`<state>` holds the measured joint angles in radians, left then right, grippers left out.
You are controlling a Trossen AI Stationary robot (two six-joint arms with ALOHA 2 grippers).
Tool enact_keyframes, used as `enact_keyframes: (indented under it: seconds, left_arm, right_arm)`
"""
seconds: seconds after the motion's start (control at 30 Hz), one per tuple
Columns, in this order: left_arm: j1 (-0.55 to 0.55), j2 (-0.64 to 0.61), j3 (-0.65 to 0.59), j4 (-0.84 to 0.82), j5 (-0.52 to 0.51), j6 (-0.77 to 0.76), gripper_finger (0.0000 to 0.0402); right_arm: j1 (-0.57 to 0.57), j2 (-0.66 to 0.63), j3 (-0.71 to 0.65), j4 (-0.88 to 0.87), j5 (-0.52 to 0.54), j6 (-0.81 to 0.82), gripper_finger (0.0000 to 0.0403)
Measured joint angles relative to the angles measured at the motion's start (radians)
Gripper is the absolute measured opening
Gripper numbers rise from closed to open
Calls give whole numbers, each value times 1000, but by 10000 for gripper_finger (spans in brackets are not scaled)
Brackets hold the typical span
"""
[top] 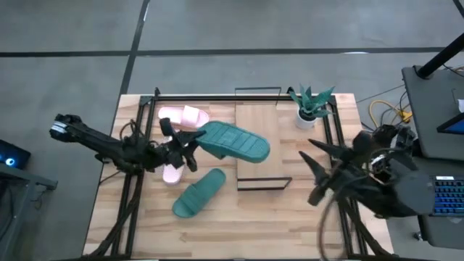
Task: Pick and place slides into the shelf
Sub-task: Put the right green slipper on the shelf
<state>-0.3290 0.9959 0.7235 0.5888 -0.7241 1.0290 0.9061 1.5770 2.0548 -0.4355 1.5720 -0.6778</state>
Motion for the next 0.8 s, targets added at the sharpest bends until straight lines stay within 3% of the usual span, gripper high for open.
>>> enact_keyframes:
  seconds: [0.13, 0.27, 0.37, 0.53, 0.7, 0.8]
  left_arm:
    - [0, -70, 29, -244, 8, -255, 26]
    - [1, -111, 82, -461, 46, -605, 26]
    - [4, -119, 129, -614, 129, -863, 26]
    - [9, -113, 189, -733, 362, -1130, 26]
    - [21, -93, 239, -881, 571, -1353, 26]
    - [24, -73, 241, -878, 699, -1420, 26]
  right_arm:
    - [48, -6, -1, -21, 0, -24, 138]
    - [76, 9, -3, -166, 0, -75, 130]
    - [94, 37, -5, -284, -1, -62, 125]
    - [98, 82, -5, -416, -22, -23, 120]
    - [85, 117, -6, -533, -215, 1, 124]
    - [78, 130, -6, -593, -370, -39, 128]
